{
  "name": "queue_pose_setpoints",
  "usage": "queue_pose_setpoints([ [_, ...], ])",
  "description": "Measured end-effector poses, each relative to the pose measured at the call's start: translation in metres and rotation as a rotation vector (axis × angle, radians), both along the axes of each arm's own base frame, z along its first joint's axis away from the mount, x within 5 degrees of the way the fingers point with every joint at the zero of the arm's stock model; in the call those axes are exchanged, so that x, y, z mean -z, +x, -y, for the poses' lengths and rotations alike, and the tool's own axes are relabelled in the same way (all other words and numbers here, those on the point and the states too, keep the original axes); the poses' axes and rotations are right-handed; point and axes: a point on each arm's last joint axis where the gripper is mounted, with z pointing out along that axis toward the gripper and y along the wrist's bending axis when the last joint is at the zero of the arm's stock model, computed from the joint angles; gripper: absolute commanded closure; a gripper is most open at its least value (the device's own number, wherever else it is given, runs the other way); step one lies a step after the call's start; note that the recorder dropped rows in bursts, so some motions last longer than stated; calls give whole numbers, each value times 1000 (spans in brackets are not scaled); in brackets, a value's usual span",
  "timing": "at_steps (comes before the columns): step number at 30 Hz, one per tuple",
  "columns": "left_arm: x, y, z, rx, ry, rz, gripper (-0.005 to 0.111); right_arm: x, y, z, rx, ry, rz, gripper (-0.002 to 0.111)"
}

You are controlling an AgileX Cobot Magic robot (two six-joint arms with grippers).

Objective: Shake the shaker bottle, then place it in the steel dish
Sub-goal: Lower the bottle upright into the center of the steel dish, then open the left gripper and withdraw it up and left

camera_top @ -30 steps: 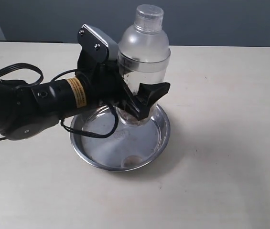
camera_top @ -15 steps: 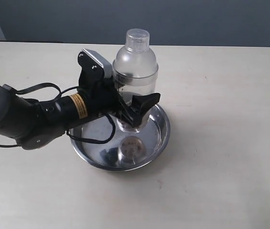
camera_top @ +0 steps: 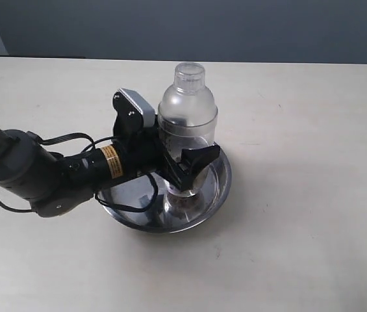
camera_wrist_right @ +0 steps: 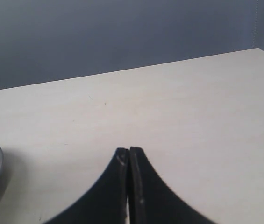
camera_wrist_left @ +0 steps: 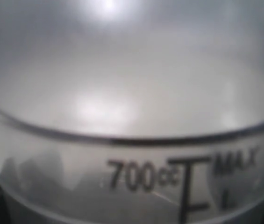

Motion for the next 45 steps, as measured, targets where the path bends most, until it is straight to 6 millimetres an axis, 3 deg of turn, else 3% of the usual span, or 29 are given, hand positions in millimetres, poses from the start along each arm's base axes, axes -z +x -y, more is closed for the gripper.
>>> queue_pose_setpoints([
  [2, 3, 0, 0, 2, 13, 3, 35, 0, 0, 0, 0, 0, 0, 109],
  [9, 4, 0, 0, 2, 32, 25, 22, 0, 0, 0, 0, 0, 0, 109],
  [14, 7, 0, 0, 6, 17, 33, 2, 0, 0, 0, 0, 0, 0, 109],
  [32, 11, 6, -20, 40, 0, -26, 1, 0, 0, 0, 0, 0, 0, 109],
  [39, -24, 5, -20, 54, -28, 73, 1, 0, 0, 0, 0, 0, 0, 109],
  [43, -53, 3, -21, 54, -52, 153, 1, 0, 0, 0, 0, 0, 0, 109],
  [45, -78, 0, -23, 39, -77, 219, 2, 0, 0, 0, 0, 0, 0, 109],
])
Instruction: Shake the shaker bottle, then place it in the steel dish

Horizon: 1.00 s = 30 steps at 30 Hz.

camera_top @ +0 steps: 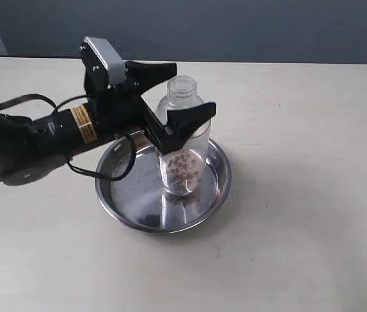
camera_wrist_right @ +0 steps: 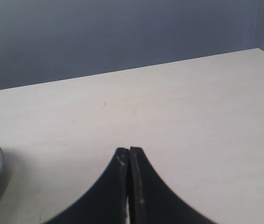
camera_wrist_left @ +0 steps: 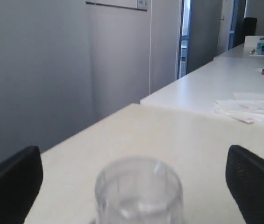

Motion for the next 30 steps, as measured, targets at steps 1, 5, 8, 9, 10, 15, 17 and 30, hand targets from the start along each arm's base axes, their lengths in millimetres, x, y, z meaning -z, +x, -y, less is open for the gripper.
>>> queue_pose_setpoints([
  [1, -9, -1, -1, -14, -2, 17, 9, 0, 0, 0, 0, 0, 0, 109],
  [5, -68, -16, -22, -202, 161, 2, 69, 0, 0, 0, 0, 0, 0, 109],
  [8, -107, -41, -43, -331, 264, -6, 106, 0, 0, 0, 0, 0, 0, 109],
  [9, -123, -55, -51, -371, 264, 5, 106, 0, 0, 0, 0, 0, 0, 109],
  [10, -131, -63, -54, -382, 249, 21, 106, 0, 0, 0, 0, 0, 0, 109],
  [15, -150, -112, -77, -461, 191, 27, 106, 0, 0, 0, 0, 0, 0, 109],
  [17, -151, -127, -88, -516, 195, -14, 106, 0, 0, 0, 0, 0, 0, 109],
  [30, -154, -204, -133, -713, 176, -105, 106, 0, 0, 0, 0, 0, 0, 109],
])
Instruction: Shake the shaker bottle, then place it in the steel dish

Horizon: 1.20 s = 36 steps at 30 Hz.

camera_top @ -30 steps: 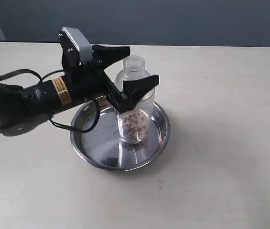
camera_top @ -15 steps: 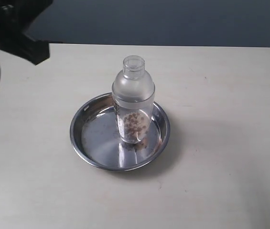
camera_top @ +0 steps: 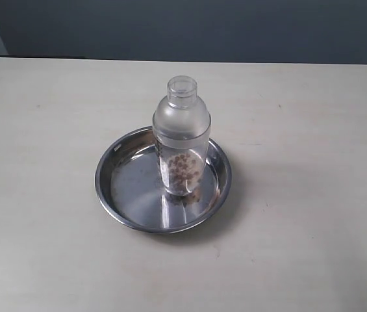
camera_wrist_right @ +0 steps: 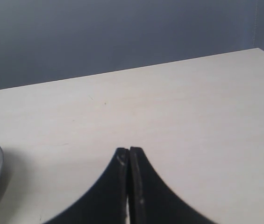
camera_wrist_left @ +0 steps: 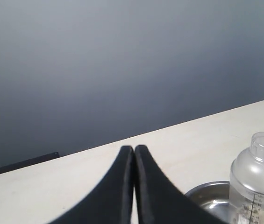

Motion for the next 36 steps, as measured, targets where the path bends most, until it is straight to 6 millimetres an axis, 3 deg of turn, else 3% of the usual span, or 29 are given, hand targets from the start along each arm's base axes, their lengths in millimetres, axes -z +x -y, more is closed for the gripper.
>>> queue_pose_setpoints([
  [9, 52, -37, -7, 48, -31, -15, 106, 0, 0, 0, 0, 0, 0, 109],
  [19, 124, -46, -9, 12, -164, -109, 106, 0, 0, 0, 0, 0, 0, 109],
  [27, 148, -48, -12, -55, -206, -107, 106, 0, 0, 0, 0, 0, 0, 109],
  [36, 152, -47, -11, -49, -177, -98, 106, 0, 0, 0, 0, 0, 0, 109],
])
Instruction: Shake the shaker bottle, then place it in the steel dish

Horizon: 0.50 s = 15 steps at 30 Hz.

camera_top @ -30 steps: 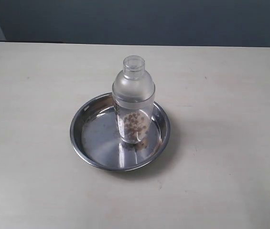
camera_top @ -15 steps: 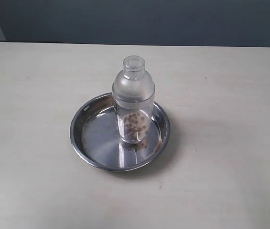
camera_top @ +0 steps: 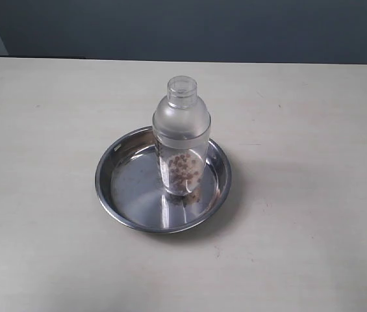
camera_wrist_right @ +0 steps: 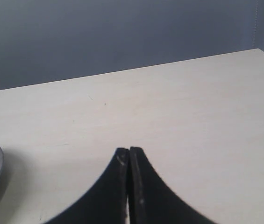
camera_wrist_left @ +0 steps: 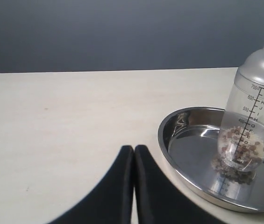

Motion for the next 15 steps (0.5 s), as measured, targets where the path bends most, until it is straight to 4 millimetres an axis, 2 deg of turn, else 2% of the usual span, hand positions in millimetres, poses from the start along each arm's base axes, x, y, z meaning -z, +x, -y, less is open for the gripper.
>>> queue_pose_setpoints([
  [15, -1, 0, 0, 9, 54, 17, 106, 0, 0, 0, 0, 0, 0, 109],
])
